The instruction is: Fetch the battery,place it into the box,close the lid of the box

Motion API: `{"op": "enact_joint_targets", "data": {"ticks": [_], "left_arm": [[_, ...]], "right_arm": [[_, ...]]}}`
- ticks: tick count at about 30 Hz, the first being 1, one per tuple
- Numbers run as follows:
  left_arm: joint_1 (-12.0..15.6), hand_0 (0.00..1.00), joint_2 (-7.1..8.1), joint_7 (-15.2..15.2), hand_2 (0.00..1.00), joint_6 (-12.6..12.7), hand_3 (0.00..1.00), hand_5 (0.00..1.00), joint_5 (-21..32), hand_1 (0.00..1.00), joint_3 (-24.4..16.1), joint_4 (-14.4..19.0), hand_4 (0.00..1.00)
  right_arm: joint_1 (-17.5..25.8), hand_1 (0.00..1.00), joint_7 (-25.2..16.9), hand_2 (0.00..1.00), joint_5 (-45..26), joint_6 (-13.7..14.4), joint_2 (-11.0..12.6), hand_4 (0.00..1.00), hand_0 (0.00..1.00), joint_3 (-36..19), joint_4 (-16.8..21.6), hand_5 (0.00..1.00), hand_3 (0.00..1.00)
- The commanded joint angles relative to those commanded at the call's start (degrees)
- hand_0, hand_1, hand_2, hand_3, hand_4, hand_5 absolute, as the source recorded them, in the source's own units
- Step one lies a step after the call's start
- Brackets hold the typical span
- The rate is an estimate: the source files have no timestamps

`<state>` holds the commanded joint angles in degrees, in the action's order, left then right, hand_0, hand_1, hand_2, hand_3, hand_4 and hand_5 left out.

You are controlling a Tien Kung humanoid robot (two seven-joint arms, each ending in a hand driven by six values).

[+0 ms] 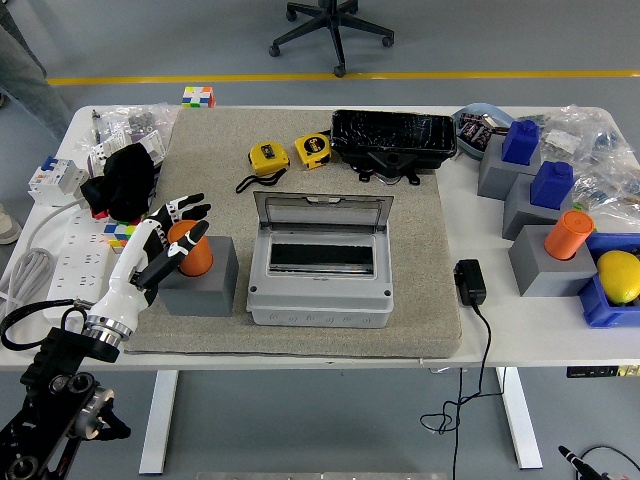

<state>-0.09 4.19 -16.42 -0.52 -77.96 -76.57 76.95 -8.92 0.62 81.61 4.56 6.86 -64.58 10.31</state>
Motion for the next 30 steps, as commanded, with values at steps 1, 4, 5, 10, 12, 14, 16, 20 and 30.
{"op": "enact_joint_targets", "data": {"ticks": [1,4,5,10,12,14,16,20,30], "left_arm": [[0.00,0.726,0.00,0.06,0.789,0.12,0.813,0.463,-0.29,0.812,0.05,0.05,0.998],[-0.05,0.720,-0.10,0.01,0.782,0.56,0.817,0.371,-0.88,0.806,0.30,0.24,0.998],[-0.09,0.720,-0.12,-0.08,0.782,0.71,0.817,0.371,-0.87,0.806,0.40,0.25,0.998],[-0.57,0.720,-0.21,-0.22,0.774,1.99,0.800,0.353,-1.33,0.804,0.75,-0.01,0.998],[-0.84,0.720,-0.27,-0.23,0.774,2.42,0.800,0.353,-1.70,0.804,0.74,-0.17,0.998],[-1.14,0.750,-0.36,-0.36,0.771,2.87,0.791,0.344,-1.77,0.821,0.75,-0.54,0.998],[-1.37,0.750,-0.59,-0.46,0.771,3.24,0.791,0.344,-2.00,0.821,0.69,-1.00,0.998],[-1.58,0.762,-0.95,-0.58,0.760,3.78,0.767,0.339,-2.40,0.823,0.87,-1.63,0.998],[-1.93,0.764,-1.78,-0.89,0.748,4.66,0.760,0.340,-2.61,0.820,1.29,-2.40,0.998]], "right_arm": [[0.00,0.785,0.01,0.768,0.04,0.00,0.00,0.998,0.854,-0.04,0.00,0.998,0.836],[-0.02,0.786,-0.05,0.767,-0.21,0.04,-0.04,0.998,0.854,0.07,0.00,0.998,0.837],[-0.02,0.786,-0.06,0.767,-0.15,0.04,-0.06,0.998,0.854,-0.02,0.00,0.998,0.837],[-0.11,0.786,-0.06,0.767,0.08,0.01,-0.11,0.998,0.854,-0.45,0.00,0.998,0.836],[-0.20,0.786,-0.14,0.767,-0.06,0.04,-0.10,0.998,0.854,-0.47,0.00,0.998,0.836],[-0.28,0.786,-0.14,0.767,-0.04,0.05,-0.09,0.998,0.854,-0.60,0.00,0.998,0.837],[-0.29,0.786,-0.15,0.767,0.07,0.05,-0.09,0.998,0.854,-0.86,0.00,0.998,0.837],[-0.30,0.785,-0.11,0.767,0.38,0.04,-0.08,0.998,0.853,-1.36,0.00,0.998,0.837],[-0.34,0.785,-0.21,0.767,0.08,0.07,-0.27,0.998,0.853,-1.34,0.00,0.998,0.837]]}}
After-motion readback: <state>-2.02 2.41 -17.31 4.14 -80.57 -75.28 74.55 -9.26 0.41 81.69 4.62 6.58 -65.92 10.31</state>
